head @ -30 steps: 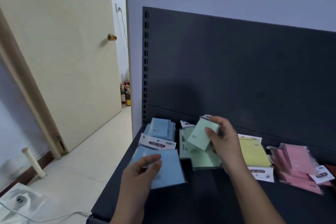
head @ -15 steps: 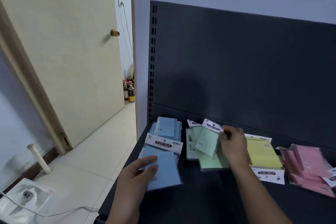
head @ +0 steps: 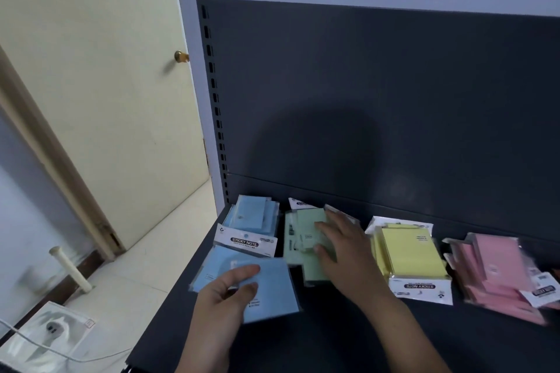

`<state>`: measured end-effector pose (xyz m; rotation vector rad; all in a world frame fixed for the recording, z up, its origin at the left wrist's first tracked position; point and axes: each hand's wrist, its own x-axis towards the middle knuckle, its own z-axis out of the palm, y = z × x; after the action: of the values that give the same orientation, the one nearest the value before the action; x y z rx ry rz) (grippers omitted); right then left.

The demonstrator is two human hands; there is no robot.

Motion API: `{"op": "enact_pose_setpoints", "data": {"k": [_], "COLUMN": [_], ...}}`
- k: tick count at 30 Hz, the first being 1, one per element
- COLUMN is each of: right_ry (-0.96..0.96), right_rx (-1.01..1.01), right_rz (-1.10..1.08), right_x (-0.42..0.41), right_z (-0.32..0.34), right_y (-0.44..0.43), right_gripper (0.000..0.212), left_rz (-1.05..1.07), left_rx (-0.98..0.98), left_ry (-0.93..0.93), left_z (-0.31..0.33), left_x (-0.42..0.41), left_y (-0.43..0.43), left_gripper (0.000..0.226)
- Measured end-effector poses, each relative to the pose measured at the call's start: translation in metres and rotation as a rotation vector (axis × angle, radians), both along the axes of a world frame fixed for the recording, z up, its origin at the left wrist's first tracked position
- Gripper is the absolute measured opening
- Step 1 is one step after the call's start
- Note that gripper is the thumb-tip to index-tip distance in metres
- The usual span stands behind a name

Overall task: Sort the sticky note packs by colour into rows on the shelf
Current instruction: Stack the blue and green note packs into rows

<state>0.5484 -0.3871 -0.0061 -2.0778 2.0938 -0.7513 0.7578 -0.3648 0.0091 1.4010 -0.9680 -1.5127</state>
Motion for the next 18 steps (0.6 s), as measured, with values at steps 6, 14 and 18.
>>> {"op": "enact_pose_setpoints", "data": {"k": [6, 14, 18], "right_ry": [-0.256, -0.574, -0.984], "right_rx": [-0.233, -0.006, 0.177], "right_rz": [0.025, 0.023, -0.109], "right_x": [0.017, 0.051, 0.060], "right_z": [0.002, 0.007, 0.002], "right_y": [0.018, 0.061, 0.059], "right_gripper": [0.038, 0.018, 0.022], "left_rz": [0.049, 0.009, -0.120], "left_rx": [-0.003, 0.018, 0.003], "left_ry": [0.037, 0.113, 0.106], "left_z": [-0.005, 0.006, 0.007], "left_x": [-0.006, -0.013, -0.007], "left_y": [0.003, 0.002, -0.004], "left_gripper": [0.035, 0.032, 0.040]}}
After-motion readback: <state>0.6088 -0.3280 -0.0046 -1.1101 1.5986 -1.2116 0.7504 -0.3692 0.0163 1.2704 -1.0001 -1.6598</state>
